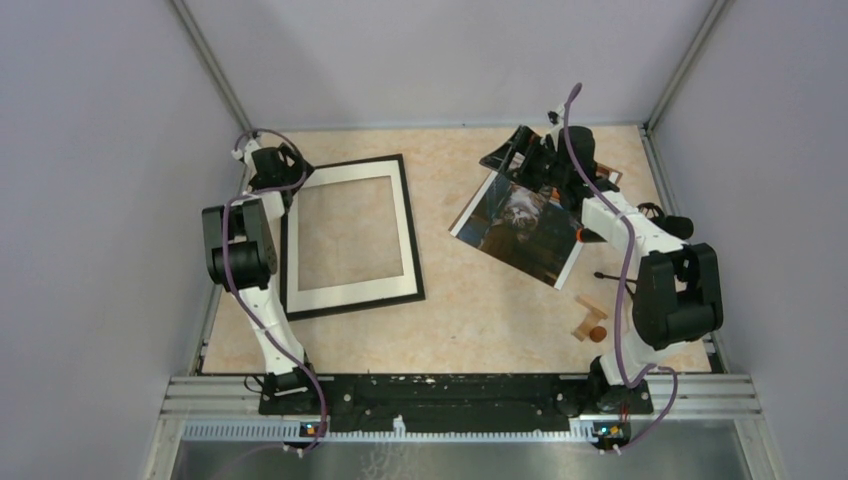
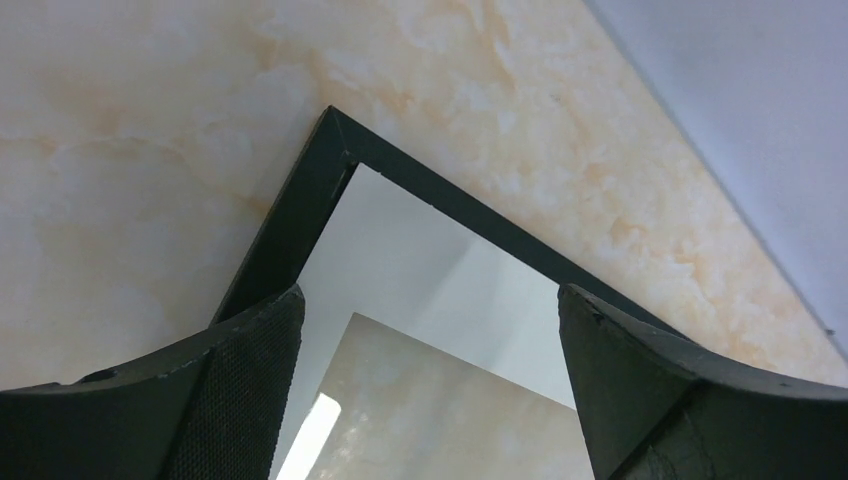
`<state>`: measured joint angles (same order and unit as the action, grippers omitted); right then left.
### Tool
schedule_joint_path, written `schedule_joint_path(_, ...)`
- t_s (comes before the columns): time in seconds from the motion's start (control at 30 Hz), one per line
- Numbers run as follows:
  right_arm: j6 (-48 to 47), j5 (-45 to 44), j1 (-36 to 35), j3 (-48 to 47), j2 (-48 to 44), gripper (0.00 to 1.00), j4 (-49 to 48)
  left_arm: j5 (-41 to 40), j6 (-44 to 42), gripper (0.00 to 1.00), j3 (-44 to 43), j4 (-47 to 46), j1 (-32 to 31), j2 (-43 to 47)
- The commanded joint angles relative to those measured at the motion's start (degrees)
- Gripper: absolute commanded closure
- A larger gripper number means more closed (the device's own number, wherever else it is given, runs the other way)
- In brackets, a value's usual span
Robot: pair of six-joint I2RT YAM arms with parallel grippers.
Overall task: Put the photo into the frame
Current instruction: Adjust the photo frame item on the photo frame.
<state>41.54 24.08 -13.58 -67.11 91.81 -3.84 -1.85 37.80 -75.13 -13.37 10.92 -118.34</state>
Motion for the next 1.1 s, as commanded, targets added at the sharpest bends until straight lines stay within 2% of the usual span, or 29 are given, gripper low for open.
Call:
schedule_joint_path(0.0, -0.7, -0.1, 0.8, -1.2, 1.2, 0.01, -1.9, 6.0, 3.8, 0.01, 0.3, -8.5, 0.7, -2.0)
schedule_joint_path(0.23, -0.8, -0.1, 0.7, -1.3, 1.8, 0.01, -2.0, 10.1, 6.2, 0.01, 0.2, -11.9, 1.7, -5.4)
schedule_joint_path(0.43, -0.7, -0.1, 0.8, -1.4, 2.0, 0.01, -2.1, 10.8, 6.6, 0.01, -0.9, -9.7, 1.9, -6.2)
schedule_joint_path(0.67, -0.3, 0.4, 0.8, -1.4, 2.8, 0.01, -2.6, 16.7, 6.5, 0.03, -0.4, -21.2, 2.1, -3.1)
schedule_joint_path(0.87, -0.1, 0.6, 0.7, -1.4, 3.0, 0.01, -2.8, 15.4, 8.6, 0.03, -3.3, -20.6, 2.1, -5.5)
schedule_joint_path(1.07, -0.2, 0.4, 0.8, -1.4, 2.9, 0.01, -2.6, 13.8, 13.9, 0.02, -1.8, -20.5, 2.2, -9.3)
